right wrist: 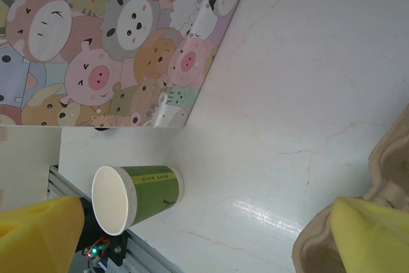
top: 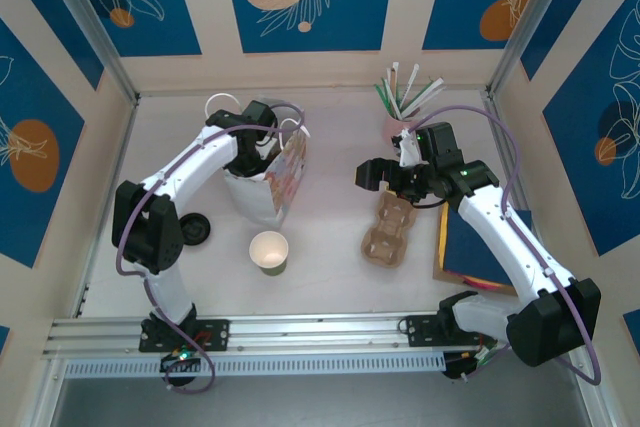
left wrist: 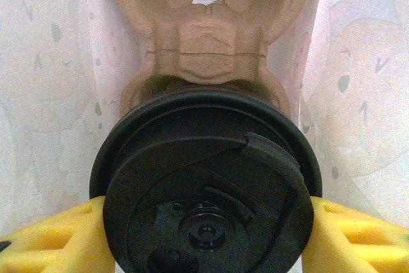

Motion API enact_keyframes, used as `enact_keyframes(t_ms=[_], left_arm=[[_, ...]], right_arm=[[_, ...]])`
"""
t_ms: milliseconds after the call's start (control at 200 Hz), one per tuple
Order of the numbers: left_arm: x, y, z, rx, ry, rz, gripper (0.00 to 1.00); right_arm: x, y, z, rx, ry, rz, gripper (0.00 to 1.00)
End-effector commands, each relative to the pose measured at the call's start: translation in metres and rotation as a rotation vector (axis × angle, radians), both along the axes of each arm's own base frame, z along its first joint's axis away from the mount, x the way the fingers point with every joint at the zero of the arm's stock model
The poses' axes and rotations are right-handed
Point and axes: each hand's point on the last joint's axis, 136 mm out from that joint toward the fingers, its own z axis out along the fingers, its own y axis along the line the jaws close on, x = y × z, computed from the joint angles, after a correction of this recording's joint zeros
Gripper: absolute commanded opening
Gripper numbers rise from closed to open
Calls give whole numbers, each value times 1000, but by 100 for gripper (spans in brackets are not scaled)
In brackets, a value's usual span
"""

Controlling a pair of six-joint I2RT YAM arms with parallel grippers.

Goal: Pack the takeout coffee

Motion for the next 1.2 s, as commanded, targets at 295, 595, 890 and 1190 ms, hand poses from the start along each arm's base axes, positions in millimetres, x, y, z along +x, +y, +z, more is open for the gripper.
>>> enact_keyframes(t_ms=[295, 595, 890, 1190], left_arm=[[-18, 31, -60, 138, 161, 20, 53], [-18, 31, -55, 128, 135, 25, 53], [-18, 29, -48, 108, 118, 32, 53], [-17, 28, -48, 105, 118, 30, 53]], right_arm=[[-5, 1, 5, 5, -7, 14, 99], [-6, 1, 6, 7, -12, 13, 99], [-8, 2, 6, 5, -12, 18, 99], [-9, 2, 6, 5, -13, 18, 99]])
